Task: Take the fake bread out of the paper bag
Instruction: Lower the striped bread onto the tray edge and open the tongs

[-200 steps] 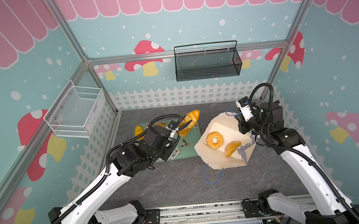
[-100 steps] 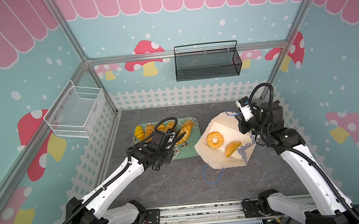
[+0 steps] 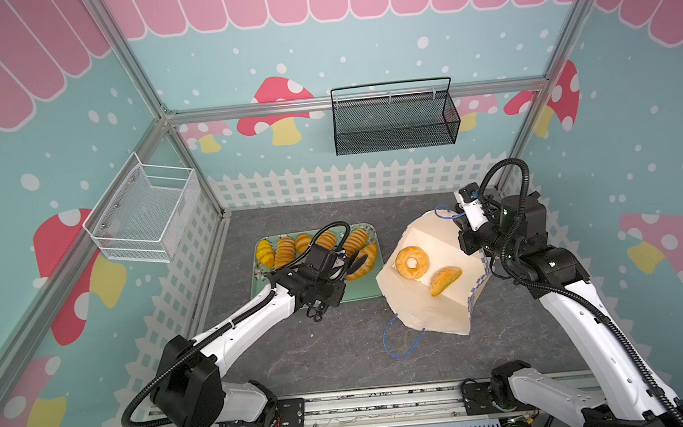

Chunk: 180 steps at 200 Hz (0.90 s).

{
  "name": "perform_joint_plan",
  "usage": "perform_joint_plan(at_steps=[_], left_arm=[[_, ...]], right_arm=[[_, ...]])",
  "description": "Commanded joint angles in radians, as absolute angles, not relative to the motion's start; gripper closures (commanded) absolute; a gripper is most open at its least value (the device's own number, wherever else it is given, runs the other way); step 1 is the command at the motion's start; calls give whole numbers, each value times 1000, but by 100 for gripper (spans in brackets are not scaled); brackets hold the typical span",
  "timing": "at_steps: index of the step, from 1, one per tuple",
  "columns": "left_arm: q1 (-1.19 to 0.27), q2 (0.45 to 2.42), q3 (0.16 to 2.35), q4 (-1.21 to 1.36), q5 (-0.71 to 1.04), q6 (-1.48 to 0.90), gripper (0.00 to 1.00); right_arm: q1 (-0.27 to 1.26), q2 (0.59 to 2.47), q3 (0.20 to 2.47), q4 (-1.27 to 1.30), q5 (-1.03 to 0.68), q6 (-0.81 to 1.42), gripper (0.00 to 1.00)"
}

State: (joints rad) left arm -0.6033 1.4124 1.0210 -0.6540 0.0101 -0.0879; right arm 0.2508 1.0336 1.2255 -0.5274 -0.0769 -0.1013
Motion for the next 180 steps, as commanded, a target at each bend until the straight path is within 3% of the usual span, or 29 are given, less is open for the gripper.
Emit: perform_joint_plan(at_steps=[1,53,120,180], left_arm=[[-599,1450,1022,-613,24,-142,100],[-591,1544,1039,-631,21,-179,99],[-587,1539,1110,-708,-28,-145,63],[-587,1476,1158,-784,-50,-110,57]], right_arm=[[256,1010,1265,-527,-55,-129,100],[256,994,1289,-561,-34,-159,100],[256,983,1266,-570,-60,-173,100],[257,977,1246,-571,-76,-191,100]])
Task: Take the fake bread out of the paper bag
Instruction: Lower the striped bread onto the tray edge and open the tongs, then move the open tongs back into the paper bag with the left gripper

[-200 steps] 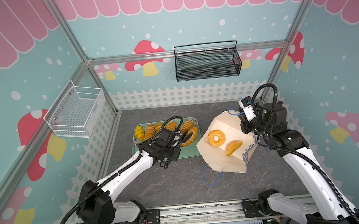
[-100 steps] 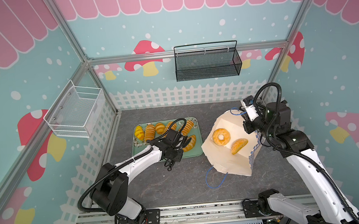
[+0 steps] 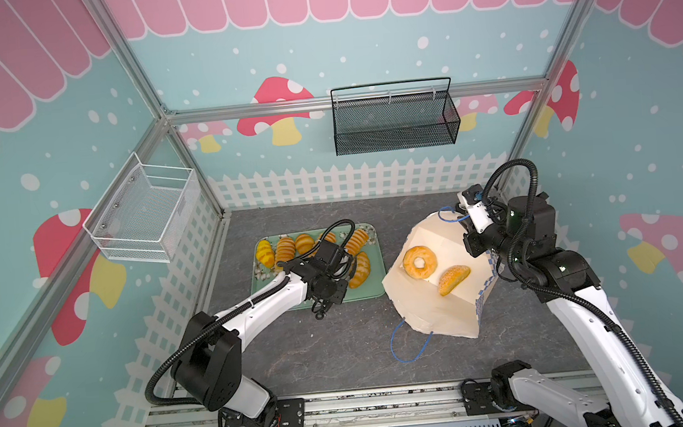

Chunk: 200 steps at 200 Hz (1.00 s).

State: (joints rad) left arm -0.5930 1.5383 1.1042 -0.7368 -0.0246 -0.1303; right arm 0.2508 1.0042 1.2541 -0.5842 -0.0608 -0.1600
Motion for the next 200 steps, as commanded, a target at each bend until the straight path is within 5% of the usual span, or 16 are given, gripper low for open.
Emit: perform_joint_plan(at_steps=[1,66,117,159,200], left_arm=[[-587,1474,1160,-787,-50,-109,57],[-645,1241,1354,-855,-82,39,60],[-939,1186,1478,-848,-205,203,60],[-1284,1286,1515,-874,-487,337,60],[-1391,1425,1551,-939,-609,368,60]], right_arm=[[257,977,1246,-571,-76,-190,100],[257,930,1201,-531,-110,-235,100],[256,868,1139,-467,-80,-258,100],[256,842,1110,-457,-57,-260,100],[256,839,1100,-454,-78,-246,100]])
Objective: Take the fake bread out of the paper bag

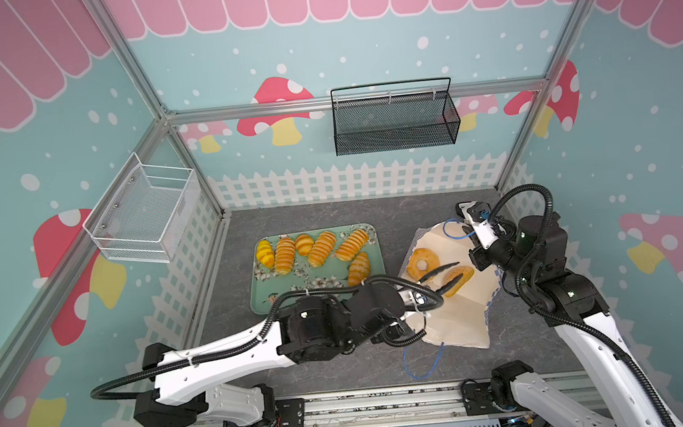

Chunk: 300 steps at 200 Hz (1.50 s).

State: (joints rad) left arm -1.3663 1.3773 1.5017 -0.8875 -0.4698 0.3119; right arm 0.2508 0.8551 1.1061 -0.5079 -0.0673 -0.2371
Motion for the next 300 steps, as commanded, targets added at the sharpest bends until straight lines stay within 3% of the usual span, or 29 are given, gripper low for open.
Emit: perform_joint_plan(at_steps=[1,38,132,249,300], left_arm=[[-1392,1429,1553,-940,-610,368,60],[-1390,1589,1657,-1011,-601,335,59],[-1312,2078,2181,-1381,-480,66,59],[-1239,2238,2379,-1419,-274,-134,54],[-1235,2276,2370,-1422,-314,-171,52]], right_arm=[[256,839,1100,-454,-78,-245,100],[257,836,1104,-456,-87,-235,100],[256,799,1089,-470,-106,-218,100],[256,799,1070,-447,-136,-163,100],[256,799,1060,-432,-143,-155,100]])
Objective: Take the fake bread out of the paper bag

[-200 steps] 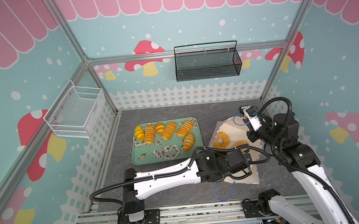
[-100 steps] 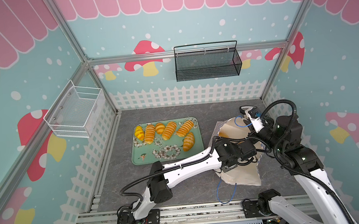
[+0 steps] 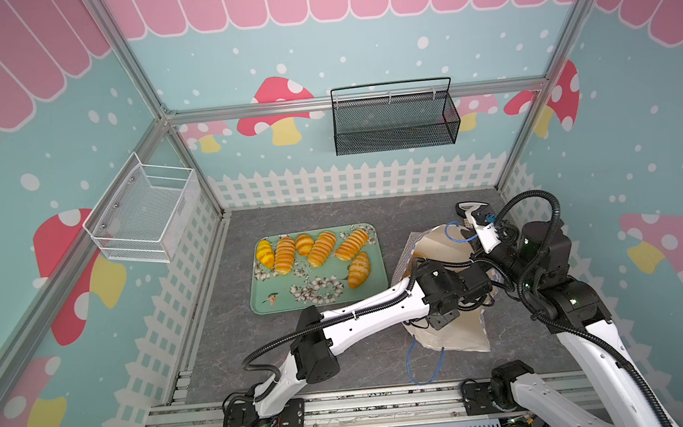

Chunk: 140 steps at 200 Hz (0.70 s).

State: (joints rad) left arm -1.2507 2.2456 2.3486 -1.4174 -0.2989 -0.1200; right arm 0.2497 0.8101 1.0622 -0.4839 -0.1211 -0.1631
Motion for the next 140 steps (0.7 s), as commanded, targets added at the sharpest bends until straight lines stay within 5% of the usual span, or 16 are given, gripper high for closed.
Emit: perform_joint_plan(at_steps=[1,140], left_arm=[[-1234,2278,2370,-1422,-314,-171,52],[-1210,2377,2374,-1364,-356,-202,51]], right_arm=[[256,800,1060,-431,-143,-154,100],[256,812,1060,-422,-174,-143,100]])
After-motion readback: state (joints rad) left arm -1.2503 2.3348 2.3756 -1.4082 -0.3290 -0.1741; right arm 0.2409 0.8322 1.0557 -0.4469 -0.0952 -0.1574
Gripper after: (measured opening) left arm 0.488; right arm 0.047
